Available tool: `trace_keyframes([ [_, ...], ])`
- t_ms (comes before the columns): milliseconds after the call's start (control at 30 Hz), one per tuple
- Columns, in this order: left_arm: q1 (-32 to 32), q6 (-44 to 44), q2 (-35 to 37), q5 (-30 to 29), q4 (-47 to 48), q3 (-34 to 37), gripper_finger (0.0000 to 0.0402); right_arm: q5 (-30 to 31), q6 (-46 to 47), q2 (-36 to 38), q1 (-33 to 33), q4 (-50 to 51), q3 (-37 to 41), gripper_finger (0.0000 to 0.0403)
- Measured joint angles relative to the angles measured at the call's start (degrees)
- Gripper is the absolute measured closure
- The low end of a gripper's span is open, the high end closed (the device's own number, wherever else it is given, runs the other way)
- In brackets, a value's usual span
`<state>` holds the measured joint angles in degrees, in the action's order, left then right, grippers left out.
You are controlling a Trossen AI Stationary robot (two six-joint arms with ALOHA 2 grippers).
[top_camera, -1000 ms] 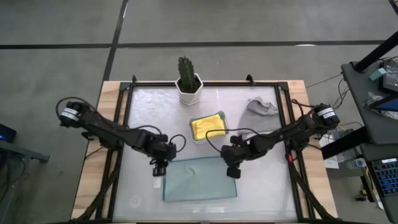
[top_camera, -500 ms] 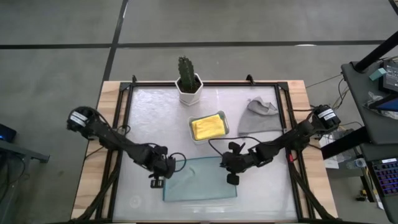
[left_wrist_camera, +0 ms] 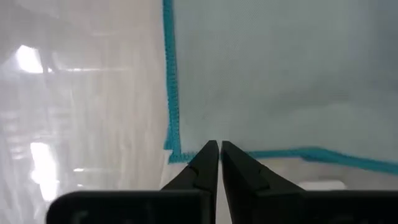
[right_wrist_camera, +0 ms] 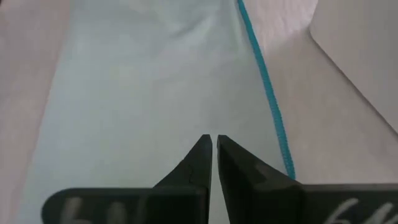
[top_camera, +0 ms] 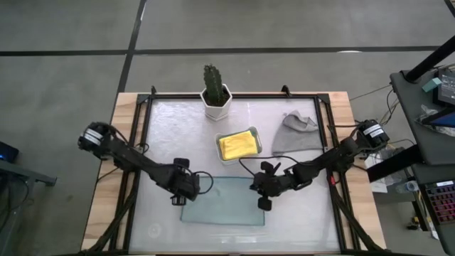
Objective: Fold microfiber towels
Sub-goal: Fold the light blue towel
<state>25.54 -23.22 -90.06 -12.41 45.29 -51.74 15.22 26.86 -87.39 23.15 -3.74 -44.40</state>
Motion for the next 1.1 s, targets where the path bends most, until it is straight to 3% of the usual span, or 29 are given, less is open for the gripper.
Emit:
trace_keyframes([
  [200,0.02,-3.47,6.35,0.9,5.46,-1.56,0.0395,4.41,0.13,-0.51,0.69,-1.88,-0.04,0.0385],
  [367,2.57,-13.45,10.3,6.03,-1.31,-1.42,0.0395,10.0,-0.71,-4.17,1.13,-4.11,-0.04,0.0385],
  [467,7.69,-15.5,10.27,8.1,-4.63,-1.31,0.0395,10.33,-3.32,-8.07,1.07,-12.7,-0.04,0.0385],
  [567,13.35,-19.17,8.78,8.46,-7.48,-1.27,0.0395,10.2,-6.49,-11.89,1.1,-21.33,-0.69,0.0385],
  [700,18.69,-23.32,4.74,7.62,-12.54,-1.23,0.0396,10.59,-9.93,-14.76,1.08,-22.78,-3.48,0.0385],
  [900,19.62,-24.49,-3.67,4.87,-17.32,-1.16,0.0396,17.72,-11.48,-17.72,1.05,-22.48,-6.24,0.0385],
  [1100,19.8,-27.74,-8.77,7.9,-17.87,-1.47,0.0396,19.07,-6.66,-19.46,0.93,-16.76,-6.68,0.0385],
])
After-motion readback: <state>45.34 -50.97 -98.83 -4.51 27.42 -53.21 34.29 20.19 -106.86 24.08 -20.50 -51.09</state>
